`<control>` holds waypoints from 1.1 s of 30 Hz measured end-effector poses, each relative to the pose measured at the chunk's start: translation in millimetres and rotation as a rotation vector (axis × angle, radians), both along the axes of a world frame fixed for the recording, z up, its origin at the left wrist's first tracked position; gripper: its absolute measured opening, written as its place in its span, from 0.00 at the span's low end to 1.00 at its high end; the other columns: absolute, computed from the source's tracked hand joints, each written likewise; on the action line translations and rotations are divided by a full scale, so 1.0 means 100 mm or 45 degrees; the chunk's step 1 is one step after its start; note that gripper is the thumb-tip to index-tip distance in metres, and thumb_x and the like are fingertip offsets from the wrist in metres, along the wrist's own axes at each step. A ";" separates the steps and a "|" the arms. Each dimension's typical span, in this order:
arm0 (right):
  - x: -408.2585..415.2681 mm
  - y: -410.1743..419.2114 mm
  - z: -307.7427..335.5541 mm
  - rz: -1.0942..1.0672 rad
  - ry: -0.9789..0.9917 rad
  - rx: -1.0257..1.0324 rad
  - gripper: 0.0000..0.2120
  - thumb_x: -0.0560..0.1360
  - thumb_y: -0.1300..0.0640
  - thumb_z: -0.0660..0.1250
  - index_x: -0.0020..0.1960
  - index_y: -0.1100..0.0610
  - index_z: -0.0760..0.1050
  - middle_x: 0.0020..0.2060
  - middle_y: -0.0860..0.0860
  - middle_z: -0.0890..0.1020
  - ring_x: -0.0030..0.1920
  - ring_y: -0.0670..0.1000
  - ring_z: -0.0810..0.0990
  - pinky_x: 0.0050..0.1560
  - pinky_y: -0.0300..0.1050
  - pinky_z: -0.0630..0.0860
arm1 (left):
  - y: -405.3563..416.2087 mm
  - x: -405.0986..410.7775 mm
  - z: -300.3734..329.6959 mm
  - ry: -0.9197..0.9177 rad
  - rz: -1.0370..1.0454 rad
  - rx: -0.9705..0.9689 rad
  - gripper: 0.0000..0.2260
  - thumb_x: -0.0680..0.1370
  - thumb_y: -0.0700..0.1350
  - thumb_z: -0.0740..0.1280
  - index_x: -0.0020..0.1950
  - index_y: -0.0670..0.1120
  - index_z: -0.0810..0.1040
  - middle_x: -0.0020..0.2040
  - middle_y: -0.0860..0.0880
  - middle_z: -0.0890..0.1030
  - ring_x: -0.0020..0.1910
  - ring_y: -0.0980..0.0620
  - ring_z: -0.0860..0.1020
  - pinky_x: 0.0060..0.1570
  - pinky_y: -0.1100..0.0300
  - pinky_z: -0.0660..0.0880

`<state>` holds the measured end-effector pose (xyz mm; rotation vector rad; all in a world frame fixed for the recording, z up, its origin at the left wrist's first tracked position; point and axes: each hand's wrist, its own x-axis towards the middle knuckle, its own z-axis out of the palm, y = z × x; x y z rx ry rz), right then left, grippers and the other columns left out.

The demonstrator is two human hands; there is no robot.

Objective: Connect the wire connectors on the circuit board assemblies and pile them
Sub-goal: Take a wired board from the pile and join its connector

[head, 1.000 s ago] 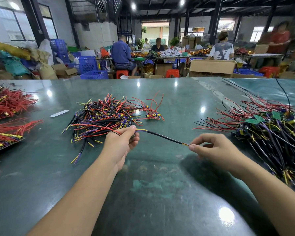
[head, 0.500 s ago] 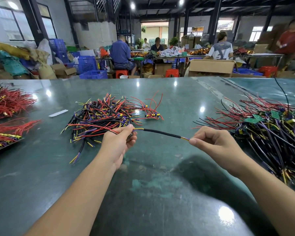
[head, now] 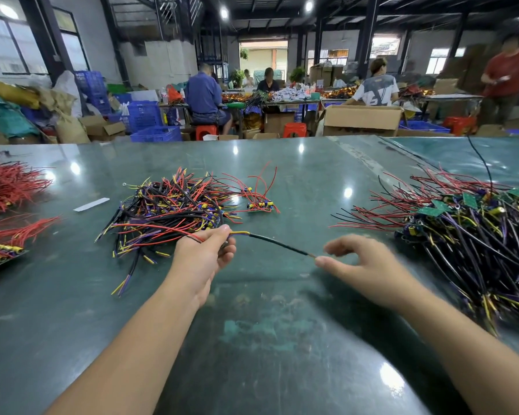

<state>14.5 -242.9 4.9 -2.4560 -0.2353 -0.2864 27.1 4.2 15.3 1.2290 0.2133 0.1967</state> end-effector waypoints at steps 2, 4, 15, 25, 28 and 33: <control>-0.06 0.07 0.04 -0.115 -0.210 -0.265 0.25 0.72 0.40 0.68 0.64 0.52 0.74 0.59 0.46 0.79 0.62 0.50 0.73 0.64 0.47 0.67 | -0.01 -0.01 0.01 0.011 -0.010 0.026 0.07 0.77 0.38 0.67 0.39 0.41 0.79 0.29 0.49 0.79 0.24 0.59 0.76 0.27 0.69 0.75; -0.13 0.19 0.09 -0.087 -0.524 -0.411 0.23 0.74 0.45 0.68 0.64 0.54 0.75 0.59 0.48 0.80 0.63 0.57 0.73 0.64 0.51 0.66 | -0.07 -0.04 -0.01 0.023 -0.092 0.111 0.07 0.77 0.39 0.67 0.40 0.41 0.79 0.29 0.49 0.80 0.25 0.59 0.77 0.27 0.69 0.75; -0.10 0.10 0.30 -0.013 -0.421 0.185 0.08 0.79 0.57 0.62 0.53 0.55 0.80 0.28 0.43 0.70 0.34 0.50 0.67 0.36 0.46 0.65 | -0.26 -0.20 -0.05 0.024 -0.706 0.244 0.32 0.59 0.59 0.77 0.59 0.49 0.76 0.51 0.47 0.84 0.48 0.49 0.84 0.39 0.63 0.79; -0.06 -0.99 0.48 -1.224 -0.203 -0.354 0.20 0.76 0.50 0.64 0.64 0.60 0.71 0.60 0.69 0.71 0.61 0.69 0.68 0.59 0.59 0.67 | -0.14 -0.07 -0.11 -0.050 -0.216 0.980 0.10 0.78 0.36 0.64 0.50 0.48 0.81 0.40 0.52 0.84 0.35 0.54 0.78 0.39 0.64 0.75; -0.06 -0.78 0.42 -1.135 -0.283 -0.397 0.24 0.73 0.51 0.68 0.65 0.59 0.70 0.65 0.65 0.67 0.66 0.66 0.60 0.67 0.62 0.59 | 0.01 0.02 -0.15 -0.081 0.118 1.408 0.14 0.76 0.35 0.61 0.51 0.50 0.82 0.48 0.52 0.83 0.51 0.51 0.79 0.54 0.60 0.73; -0.07 -0.07 0.21 -0.544 -0.541 -0.381 0.16 0.70 0.57 0.71 0.57 0.57 0.79 0.54 0.60 0.76 0.56 0.62 0.68 0.58 0.51 0.62 | 0.16 0.17 -0.24 0.067 -0.004 1.804 0.25 0.78 0.49 0.63 0.74 0.53 0.62 0.67 0.43 0.70 0.63 0.40 0.68 0.64 0.52 0.63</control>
